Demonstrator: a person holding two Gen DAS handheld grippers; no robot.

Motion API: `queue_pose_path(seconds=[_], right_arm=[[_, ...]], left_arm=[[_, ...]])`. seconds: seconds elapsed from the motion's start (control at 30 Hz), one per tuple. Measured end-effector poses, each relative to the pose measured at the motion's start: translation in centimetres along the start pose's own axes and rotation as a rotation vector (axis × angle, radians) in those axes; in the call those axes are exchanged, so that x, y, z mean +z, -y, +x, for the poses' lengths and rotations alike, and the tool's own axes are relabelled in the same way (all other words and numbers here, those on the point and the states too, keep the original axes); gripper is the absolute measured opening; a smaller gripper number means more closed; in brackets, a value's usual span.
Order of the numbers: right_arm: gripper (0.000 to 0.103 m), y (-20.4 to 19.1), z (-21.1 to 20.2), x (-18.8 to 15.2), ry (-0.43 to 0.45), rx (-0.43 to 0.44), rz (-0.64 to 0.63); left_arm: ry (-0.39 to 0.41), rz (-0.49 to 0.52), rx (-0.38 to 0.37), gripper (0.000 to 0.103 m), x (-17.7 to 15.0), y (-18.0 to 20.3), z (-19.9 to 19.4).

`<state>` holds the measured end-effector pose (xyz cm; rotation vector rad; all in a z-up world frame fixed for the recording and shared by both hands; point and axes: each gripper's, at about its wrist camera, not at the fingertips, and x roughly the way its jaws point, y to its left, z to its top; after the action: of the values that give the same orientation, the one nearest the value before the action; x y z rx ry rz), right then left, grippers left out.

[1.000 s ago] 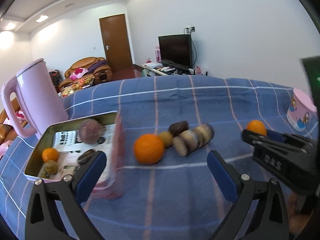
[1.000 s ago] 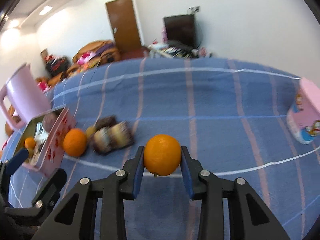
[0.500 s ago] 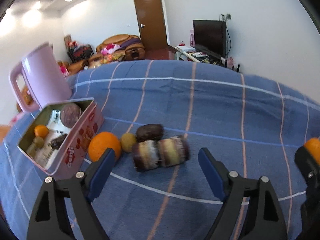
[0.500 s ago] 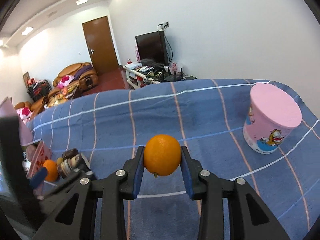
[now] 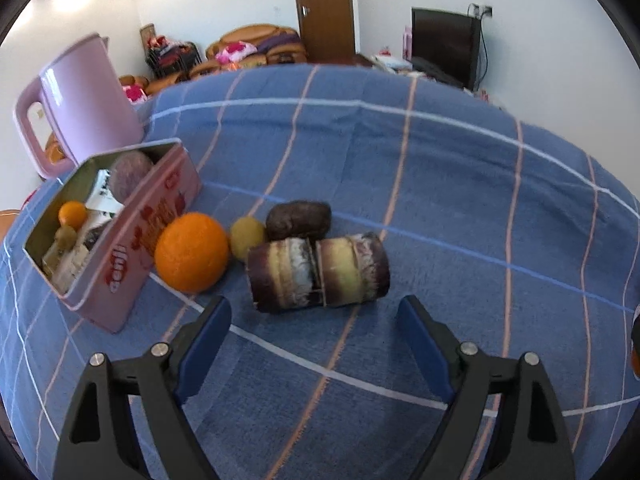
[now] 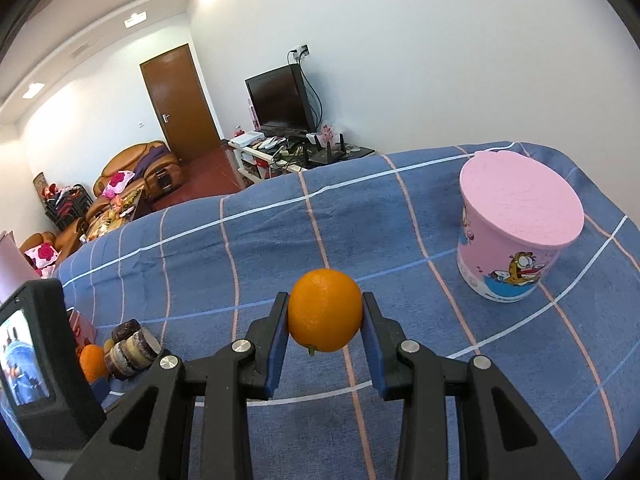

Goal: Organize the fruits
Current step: 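Grasp a striped cylindrical slice with the left tool while the right tool holds the orange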

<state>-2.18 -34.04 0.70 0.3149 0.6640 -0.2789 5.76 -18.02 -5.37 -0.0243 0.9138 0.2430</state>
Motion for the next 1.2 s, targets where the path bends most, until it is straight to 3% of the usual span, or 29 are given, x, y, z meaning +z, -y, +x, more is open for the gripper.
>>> queue_pose_path(seconds=[0.17, 0.33, 0.53, 0.63, 0.73, 0.8, 1.1, 1.2], right_arm=[[0.037, -0.3, 0.5, -0.2, -0.013, -0.001, -0.015], [0.037, -0.3, 0.6, -0.3, -0.019, -0.003, -0.015], [0.036, -0.3, 0.7, -0.3, -0.027, -0.005, -0.014], [0.036, -0.5, 0.7, -0.3, -0.030, -0.001, -0.021], [0.036, -0.7, 0.6, -0.2, -0.030, 0.009, -0.022], [0.036, -0.7, 0.5, -0.1, -0.028, 0.017, -0.021], [0.036, -0.5, 0.1, 0.1, -0.029, 0.049, 0.001], [0.036, -0.5, -0.3, 0.1, -0.023, 0.059, 0.006]], left_arm=[[0.049, 0.130, 0.018, 0.088, 0.0, 0.7, -0.5], [0.042, 0.234, -0.063, 0.083, 0.4, -0.6, -0.1], [0.010, 0.330, -0.273, 0.082, 1.2, -2.7, 0.5], [0.031, 0.411, -0.353, 0.081, 1.6, -2.9, 0.5], [-0.014, 0.400, -0.482, 0.077, 2.3, -3.6, 1.2], [0.014, 0.399, -0.500, 0.068, 2.7, -3.7, 1.0], [0.064, 0.581, -0.525, 0.067, 0.7, -3.6, -1.4], [0.062, 0.618, -0.573, 0.067, -0.1, -4.4, -2.2]])
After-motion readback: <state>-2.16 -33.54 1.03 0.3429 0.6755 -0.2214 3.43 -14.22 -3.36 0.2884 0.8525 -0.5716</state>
